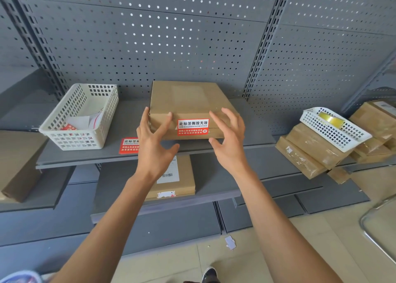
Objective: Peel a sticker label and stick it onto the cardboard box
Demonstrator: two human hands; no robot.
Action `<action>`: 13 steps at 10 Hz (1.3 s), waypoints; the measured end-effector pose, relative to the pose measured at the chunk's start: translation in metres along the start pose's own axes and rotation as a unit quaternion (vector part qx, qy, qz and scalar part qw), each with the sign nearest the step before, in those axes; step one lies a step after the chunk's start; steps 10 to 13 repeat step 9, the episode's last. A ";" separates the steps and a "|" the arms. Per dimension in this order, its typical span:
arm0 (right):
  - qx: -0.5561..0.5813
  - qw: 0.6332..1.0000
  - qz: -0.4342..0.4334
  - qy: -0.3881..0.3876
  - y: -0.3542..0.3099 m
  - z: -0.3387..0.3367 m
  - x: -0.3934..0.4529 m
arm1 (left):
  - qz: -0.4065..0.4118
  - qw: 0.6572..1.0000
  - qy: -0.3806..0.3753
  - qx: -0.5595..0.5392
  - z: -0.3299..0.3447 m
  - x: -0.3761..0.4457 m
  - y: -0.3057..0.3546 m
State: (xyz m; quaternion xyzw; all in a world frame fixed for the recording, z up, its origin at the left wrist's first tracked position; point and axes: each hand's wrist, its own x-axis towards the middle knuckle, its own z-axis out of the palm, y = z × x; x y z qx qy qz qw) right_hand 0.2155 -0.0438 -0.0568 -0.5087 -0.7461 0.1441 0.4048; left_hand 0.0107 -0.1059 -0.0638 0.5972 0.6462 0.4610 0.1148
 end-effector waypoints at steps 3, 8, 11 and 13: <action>-0.016 1.000 -0.006 -0.016 0.023 0.008 -0.008 | 0.005 1.000 -0.012 0.026 0.010 -0.010 -0.008; 0.025 0.986 -0.008 -0.163 0.025 -0.060 0.001 | 0.039 0.999 0.004 0.025 -0.010 0.004 -0.019; 0.079 0.991 -0.002 -0.107 -0.008 -0.123 0.013 | -0.005 0.999 0.032 0.005 -0.029 0.031 -0.011; 0.079 0.991 -0.002 -0.107 -0.008 -0.123 0.013 | -0.005 0.999 0.032 0.005 -0.029 0.031 -0.011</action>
